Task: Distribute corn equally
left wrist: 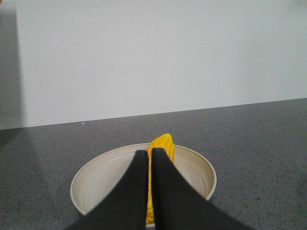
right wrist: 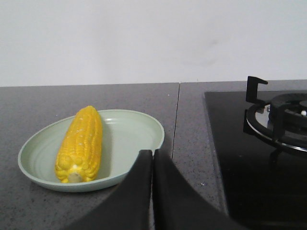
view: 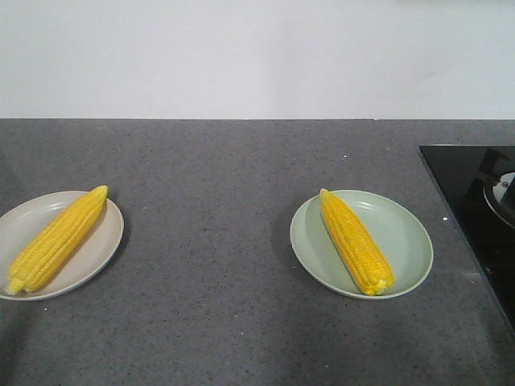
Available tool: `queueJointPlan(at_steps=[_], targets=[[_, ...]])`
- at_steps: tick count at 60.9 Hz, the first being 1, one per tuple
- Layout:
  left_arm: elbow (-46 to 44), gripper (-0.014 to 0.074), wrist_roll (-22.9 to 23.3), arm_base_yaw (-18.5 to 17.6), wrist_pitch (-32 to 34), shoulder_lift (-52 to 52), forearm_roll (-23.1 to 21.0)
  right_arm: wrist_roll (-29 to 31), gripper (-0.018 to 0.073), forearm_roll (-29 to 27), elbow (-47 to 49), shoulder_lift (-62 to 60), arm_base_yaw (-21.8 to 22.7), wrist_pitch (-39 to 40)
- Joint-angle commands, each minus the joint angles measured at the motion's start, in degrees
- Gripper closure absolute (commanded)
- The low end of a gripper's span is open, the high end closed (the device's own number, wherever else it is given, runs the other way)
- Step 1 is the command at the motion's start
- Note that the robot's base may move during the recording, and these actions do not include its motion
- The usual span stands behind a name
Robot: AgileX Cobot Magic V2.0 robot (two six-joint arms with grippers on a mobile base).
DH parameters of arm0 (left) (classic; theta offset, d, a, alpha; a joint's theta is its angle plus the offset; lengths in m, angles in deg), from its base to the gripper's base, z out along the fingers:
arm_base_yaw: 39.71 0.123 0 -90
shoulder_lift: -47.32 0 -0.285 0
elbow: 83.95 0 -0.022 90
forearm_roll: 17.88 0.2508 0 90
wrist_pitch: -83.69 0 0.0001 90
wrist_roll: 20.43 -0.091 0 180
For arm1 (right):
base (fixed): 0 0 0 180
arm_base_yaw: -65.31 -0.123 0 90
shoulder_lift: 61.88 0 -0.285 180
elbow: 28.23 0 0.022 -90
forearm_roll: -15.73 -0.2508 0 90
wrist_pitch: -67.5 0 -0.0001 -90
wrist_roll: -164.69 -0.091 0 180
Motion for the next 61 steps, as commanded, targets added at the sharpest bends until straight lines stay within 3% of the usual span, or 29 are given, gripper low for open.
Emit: queueJointPlan(at_steps=[1,15,61], targets=[[-1.29,0.0602,0.42,0.11,4.06,-0.81,-0.6,0.15,0.0561,0.49,-1.07,-0.36,0.6,6.2],[-1.29,0.0602,0.42,0.11,4.06,-0.81,-0.6,-0.08,0.0561,0.44,-1.07,-0.36,4.52,6.2],[-1.29,0.0602,0.42,0.11,4.06,-0.81,-0.6,-0.02,0.0561,0.5,-1.07,-0.36,4.47,6.2]])
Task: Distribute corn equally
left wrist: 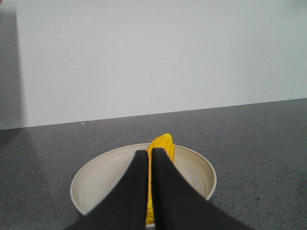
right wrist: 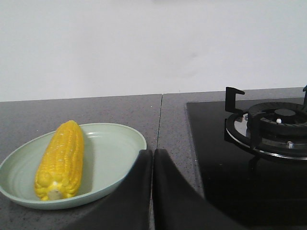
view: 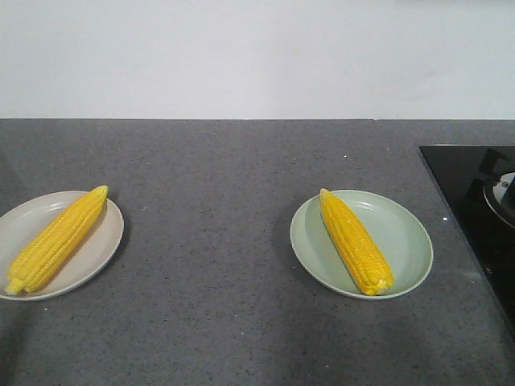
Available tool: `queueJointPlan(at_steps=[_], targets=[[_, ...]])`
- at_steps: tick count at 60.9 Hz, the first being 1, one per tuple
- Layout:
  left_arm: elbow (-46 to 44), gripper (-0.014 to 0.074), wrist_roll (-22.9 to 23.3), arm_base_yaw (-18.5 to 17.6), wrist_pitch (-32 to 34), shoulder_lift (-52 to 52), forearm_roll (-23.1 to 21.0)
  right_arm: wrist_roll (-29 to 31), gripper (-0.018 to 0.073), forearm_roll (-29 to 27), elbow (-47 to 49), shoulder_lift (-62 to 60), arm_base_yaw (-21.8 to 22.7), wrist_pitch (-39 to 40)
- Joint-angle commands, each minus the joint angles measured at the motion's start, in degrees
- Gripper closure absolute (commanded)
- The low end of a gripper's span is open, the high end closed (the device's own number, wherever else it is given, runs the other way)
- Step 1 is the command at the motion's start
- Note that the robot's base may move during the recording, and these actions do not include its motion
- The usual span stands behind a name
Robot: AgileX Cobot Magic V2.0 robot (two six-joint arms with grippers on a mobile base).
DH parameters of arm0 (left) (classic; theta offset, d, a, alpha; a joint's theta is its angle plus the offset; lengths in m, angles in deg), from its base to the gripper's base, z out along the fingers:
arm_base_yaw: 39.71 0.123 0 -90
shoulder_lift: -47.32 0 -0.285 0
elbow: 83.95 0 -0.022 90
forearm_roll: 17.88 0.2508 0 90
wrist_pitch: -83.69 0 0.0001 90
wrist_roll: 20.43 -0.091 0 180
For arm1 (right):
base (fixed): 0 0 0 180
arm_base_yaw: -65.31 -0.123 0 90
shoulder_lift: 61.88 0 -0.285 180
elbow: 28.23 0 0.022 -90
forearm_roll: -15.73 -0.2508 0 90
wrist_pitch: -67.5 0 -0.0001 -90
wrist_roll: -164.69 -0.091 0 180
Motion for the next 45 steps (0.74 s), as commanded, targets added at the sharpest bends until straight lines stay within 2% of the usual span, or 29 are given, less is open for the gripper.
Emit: queueJointPlan(at_steps=[1,45], targets=[[-1.29,0.0602,0.42,0.11,4.06,-0.81,-0.6,0.29,0.0561,0.5,-1.07,-0.36,0.41,4.64],[-1.29,0.0602,0.42,0.11,4.06,-0.81,-0.6,0.29,0.0561,0.5,-1.07,-0.36,0.41,4.22]])
